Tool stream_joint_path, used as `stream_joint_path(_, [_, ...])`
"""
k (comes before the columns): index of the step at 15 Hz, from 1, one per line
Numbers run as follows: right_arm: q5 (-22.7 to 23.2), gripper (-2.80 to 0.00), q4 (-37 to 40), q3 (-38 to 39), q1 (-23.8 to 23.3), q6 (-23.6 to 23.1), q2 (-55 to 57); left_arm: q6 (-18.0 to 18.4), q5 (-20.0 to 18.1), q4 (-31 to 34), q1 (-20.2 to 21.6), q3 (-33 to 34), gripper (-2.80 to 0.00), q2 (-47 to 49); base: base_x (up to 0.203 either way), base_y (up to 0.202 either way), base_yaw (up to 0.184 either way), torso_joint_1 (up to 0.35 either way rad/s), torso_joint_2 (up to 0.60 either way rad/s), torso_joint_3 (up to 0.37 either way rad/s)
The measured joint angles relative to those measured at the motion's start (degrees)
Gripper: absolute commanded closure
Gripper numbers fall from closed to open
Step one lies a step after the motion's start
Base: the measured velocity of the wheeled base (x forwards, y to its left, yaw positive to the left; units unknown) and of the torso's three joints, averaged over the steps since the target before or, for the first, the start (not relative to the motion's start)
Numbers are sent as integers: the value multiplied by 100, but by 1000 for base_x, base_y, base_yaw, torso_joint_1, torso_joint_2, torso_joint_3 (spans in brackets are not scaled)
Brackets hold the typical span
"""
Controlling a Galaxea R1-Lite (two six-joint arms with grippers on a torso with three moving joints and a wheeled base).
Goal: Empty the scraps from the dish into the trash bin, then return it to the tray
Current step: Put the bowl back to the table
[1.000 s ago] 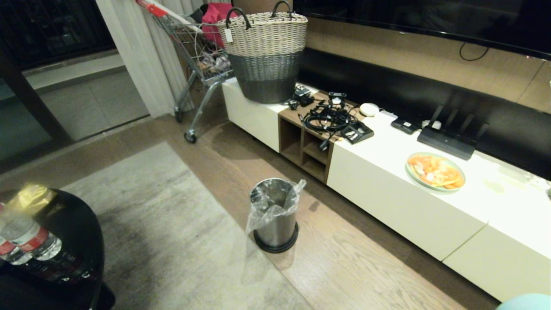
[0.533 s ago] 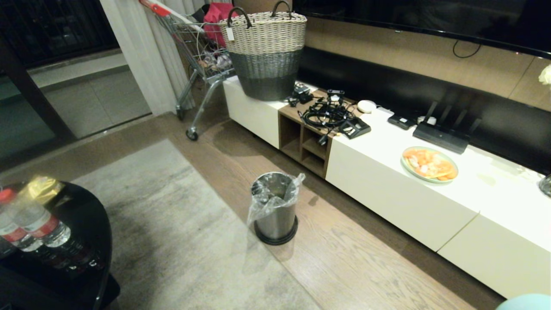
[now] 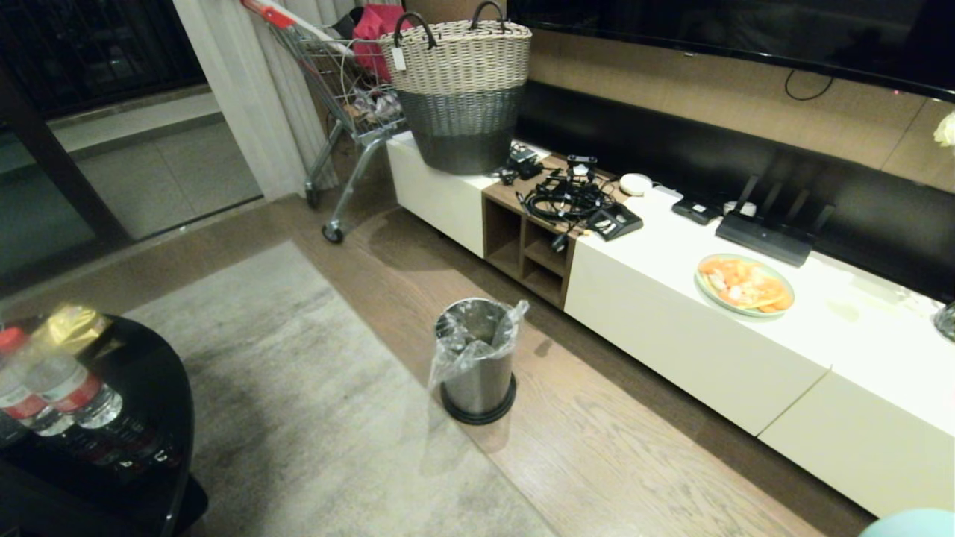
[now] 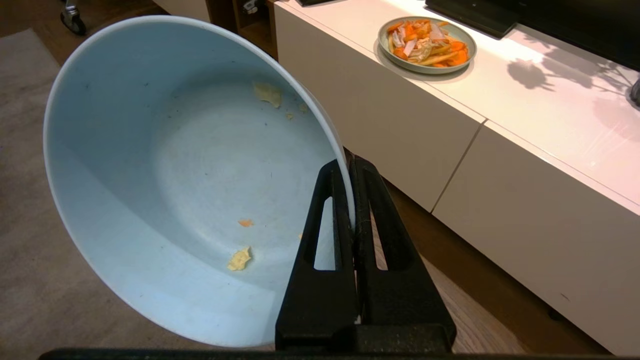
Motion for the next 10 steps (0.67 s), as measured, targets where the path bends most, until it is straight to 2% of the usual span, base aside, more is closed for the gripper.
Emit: stream_joint_path(10, [-2, 0, 3, 0, 0, 0, 0, 1, 0, 0, 0, 0, 0, 0, 0, 0, 0, 0, 0, 0])
